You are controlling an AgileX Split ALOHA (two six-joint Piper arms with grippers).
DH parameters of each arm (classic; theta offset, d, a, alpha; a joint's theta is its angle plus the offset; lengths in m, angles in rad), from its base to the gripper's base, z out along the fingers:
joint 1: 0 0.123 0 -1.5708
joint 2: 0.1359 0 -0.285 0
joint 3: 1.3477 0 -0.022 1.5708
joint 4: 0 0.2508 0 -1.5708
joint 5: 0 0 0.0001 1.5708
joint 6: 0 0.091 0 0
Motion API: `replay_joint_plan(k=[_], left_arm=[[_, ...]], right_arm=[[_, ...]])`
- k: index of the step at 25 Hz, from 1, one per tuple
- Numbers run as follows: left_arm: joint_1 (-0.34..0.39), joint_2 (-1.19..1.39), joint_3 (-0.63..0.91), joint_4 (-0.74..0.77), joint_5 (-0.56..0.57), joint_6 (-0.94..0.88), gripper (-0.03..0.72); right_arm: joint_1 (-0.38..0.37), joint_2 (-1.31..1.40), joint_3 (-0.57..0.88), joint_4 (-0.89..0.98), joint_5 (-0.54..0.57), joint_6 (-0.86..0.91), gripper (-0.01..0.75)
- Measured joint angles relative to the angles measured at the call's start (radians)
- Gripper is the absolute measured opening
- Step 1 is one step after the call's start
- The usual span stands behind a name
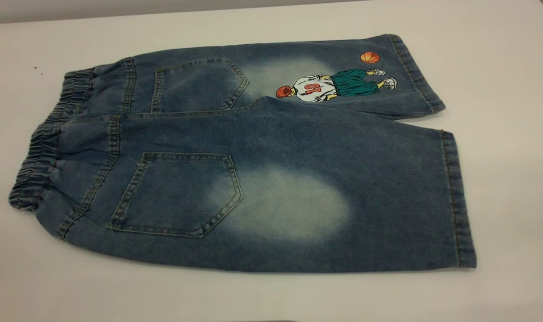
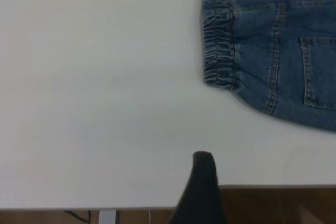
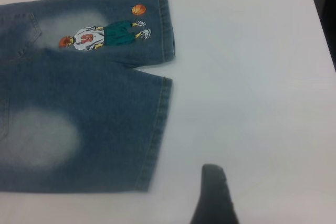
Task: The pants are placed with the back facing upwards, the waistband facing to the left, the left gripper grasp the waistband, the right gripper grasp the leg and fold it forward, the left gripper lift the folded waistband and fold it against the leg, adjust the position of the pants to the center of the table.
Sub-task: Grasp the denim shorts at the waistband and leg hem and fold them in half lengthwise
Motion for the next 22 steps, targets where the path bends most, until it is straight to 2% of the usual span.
replay_joint_plan(k=[22], left_arm=[[0.0,0.0,0.0,0.0,0.0,0.0,0.57]], right_arm=[[0.0,0.0,0.0,0.002,-0.019,0.0,0.441]])
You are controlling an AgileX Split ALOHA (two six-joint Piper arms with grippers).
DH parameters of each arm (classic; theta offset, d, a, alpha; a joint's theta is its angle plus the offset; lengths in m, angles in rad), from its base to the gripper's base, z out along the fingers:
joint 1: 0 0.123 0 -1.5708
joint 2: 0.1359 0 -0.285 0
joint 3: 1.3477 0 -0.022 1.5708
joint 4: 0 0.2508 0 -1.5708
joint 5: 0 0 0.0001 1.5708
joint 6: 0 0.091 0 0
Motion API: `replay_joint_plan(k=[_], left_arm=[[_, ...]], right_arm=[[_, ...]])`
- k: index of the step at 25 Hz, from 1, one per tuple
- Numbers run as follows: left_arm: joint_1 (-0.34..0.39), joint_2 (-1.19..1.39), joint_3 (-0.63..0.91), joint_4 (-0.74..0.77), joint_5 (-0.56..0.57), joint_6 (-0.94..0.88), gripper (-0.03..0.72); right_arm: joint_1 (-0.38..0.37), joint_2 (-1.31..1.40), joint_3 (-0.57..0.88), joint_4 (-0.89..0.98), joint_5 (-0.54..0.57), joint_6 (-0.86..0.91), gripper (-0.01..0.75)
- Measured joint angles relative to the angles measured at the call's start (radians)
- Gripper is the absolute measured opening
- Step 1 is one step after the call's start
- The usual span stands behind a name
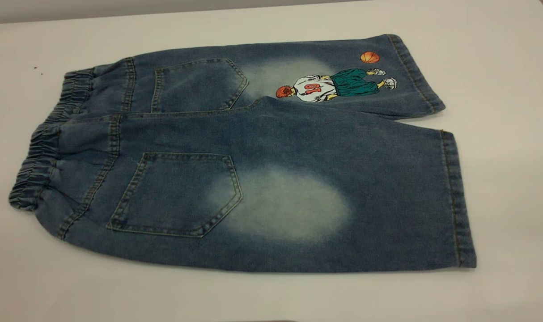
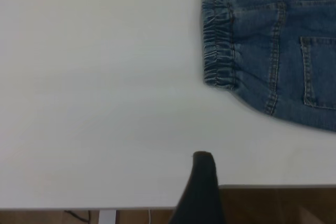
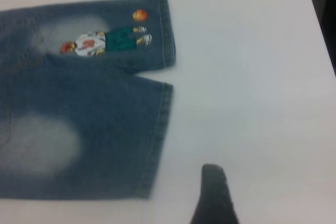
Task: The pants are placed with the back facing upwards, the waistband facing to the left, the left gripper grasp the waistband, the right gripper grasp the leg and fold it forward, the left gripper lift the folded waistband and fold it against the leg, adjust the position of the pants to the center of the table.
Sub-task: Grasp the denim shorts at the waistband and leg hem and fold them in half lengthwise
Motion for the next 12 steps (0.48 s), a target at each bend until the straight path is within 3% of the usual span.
replay_joint_plan(k=[6,12], left_arm=[[0.0,0.021,-0.03,0.027,-0.019,-0.026,0.57],[0.0,0.307,-0.123,0.167,-0.175,-0.169,0.57]], right_arm=[[0.0,0.12,-0.001,0.092,-0.068,-0.013,0.441],[0.0,0.475,-0.019,0.204,-0.202,-0.145,0.478]])
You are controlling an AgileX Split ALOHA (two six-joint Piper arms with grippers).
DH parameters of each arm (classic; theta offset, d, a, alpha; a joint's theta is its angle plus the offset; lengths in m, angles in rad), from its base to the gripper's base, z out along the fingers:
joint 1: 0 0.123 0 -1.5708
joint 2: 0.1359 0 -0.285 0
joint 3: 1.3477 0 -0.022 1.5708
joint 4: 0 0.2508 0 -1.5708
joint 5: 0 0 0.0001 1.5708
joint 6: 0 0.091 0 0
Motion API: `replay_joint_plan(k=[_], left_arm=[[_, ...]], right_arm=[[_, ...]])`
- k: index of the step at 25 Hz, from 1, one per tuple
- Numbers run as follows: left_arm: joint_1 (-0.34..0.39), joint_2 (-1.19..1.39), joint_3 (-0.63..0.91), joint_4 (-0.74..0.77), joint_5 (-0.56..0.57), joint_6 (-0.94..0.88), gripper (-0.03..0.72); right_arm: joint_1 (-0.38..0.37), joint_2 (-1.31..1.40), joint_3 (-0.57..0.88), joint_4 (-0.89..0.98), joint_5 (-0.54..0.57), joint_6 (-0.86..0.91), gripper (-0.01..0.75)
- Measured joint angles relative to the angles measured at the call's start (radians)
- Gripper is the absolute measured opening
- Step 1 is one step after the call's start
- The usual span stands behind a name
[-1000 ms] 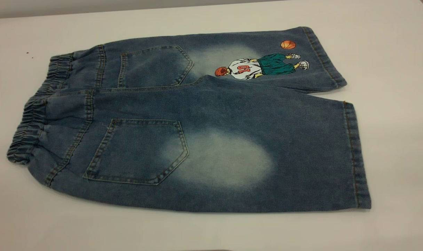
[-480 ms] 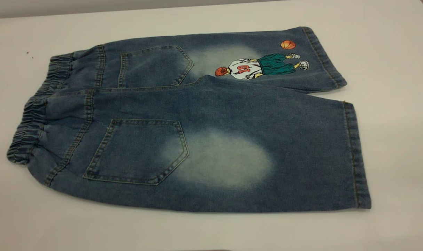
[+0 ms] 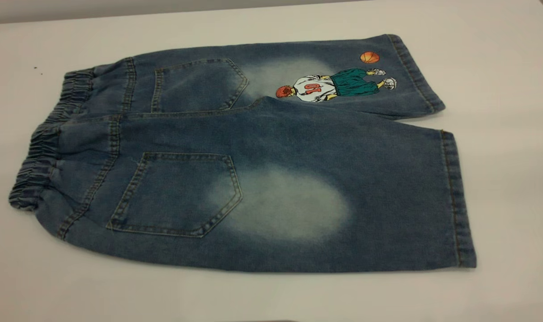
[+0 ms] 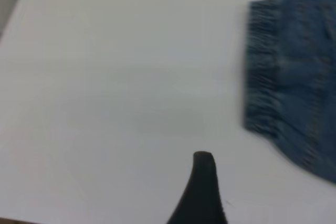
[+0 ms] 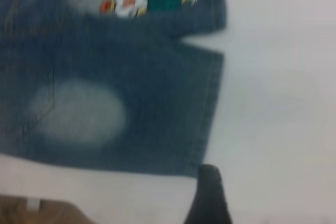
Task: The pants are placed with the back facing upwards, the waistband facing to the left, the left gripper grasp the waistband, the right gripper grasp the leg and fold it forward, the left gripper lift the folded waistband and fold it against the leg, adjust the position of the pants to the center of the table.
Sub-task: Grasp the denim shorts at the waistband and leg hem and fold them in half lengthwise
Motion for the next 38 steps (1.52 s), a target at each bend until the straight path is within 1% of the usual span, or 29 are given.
replay_joint_plan(k=[4,8,11,15,19,23,33,38], left_arm=[[0.0,0.293,-0.044,0.095,-0.083,-0.107,0.57],[0.0,0.583,-0.088,0.139,-0.128,-0.13,0.57],[0.0,0.792,-0.12,0.15,-0.202,-0.15,0.57],[0.0,1.034,-0.171,0.136,-0.305,-0.18,0.57],[0.0,1.197,-0.192,0.075,-0.366,-0.175,0.57],[0.0,1.302,-0.194,-0.005,-0.417,-0.128,0.57],[0.0,1.552,-0.199,-0.014,-0.591,-0.09,0.57],[0.0,1.634,-0.202,-0.014,-0.643,-0.09,0.57]], right_arm=[[0.0,0.254,-0.01,0.152,-0.106,-0.167,0.531],[0.0,0.479,-0.039,0.337,-0.192,-0.372,0.544],[0.0,0.63,-0.068,0.48,-0.216,-0.509,0.547],[0.0,0.791,-0.08,0.6,-0.242,-0.638,0.547],[0.0,0.882,-0.081,0.662,-0.274,-0.702,0.547],[0.0,0.901,-0.082,0.715,-0.31,-0.752,0.547],[0.0,0.901,-0.093,0.745,-0.326,-0.768,0.547],[0.0,0.901,-0.093,0.749,-0.332,-0.77,0.547]])
